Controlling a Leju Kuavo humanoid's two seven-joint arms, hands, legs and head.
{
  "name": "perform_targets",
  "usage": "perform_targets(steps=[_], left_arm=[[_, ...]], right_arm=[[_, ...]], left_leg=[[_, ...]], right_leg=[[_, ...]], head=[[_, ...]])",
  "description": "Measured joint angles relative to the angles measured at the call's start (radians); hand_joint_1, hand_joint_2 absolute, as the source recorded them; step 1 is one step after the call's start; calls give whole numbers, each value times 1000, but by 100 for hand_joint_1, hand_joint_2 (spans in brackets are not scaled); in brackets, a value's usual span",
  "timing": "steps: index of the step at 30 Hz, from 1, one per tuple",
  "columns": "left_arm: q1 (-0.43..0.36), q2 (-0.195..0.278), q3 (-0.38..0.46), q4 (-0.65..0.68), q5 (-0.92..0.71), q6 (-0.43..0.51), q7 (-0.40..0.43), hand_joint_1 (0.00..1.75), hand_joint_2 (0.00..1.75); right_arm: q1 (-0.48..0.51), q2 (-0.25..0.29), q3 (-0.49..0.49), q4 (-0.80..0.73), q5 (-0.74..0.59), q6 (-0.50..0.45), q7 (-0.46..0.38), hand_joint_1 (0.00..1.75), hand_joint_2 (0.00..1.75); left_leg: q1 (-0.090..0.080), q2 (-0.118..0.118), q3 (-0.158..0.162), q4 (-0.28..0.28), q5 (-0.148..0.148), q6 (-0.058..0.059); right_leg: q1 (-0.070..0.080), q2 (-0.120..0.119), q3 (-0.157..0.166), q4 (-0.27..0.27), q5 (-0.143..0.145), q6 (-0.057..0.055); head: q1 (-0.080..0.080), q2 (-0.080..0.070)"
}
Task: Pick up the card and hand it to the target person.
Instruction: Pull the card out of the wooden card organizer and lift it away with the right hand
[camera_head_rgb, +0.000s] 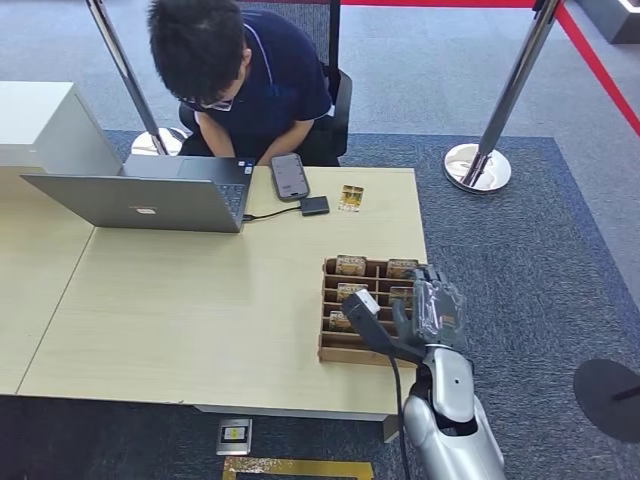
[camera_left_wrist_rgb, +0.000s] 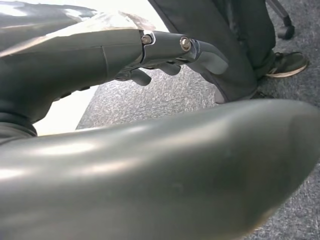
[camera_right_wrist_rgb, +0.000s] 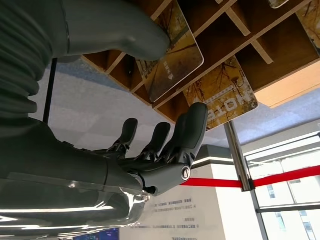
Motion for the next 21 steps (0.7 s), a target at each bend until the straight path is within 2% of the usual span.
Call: perform_targets(steps=[21], left_arm=[[0,0,-5,0,4,-7,2,0,0]], right_arm=[[3,-2,0,3,2,5,16,78,175]], left_leg=[[0,0,0,0,0,0]], right_leg=[[0,0,0,0,0,0]], head=[[0,0]])
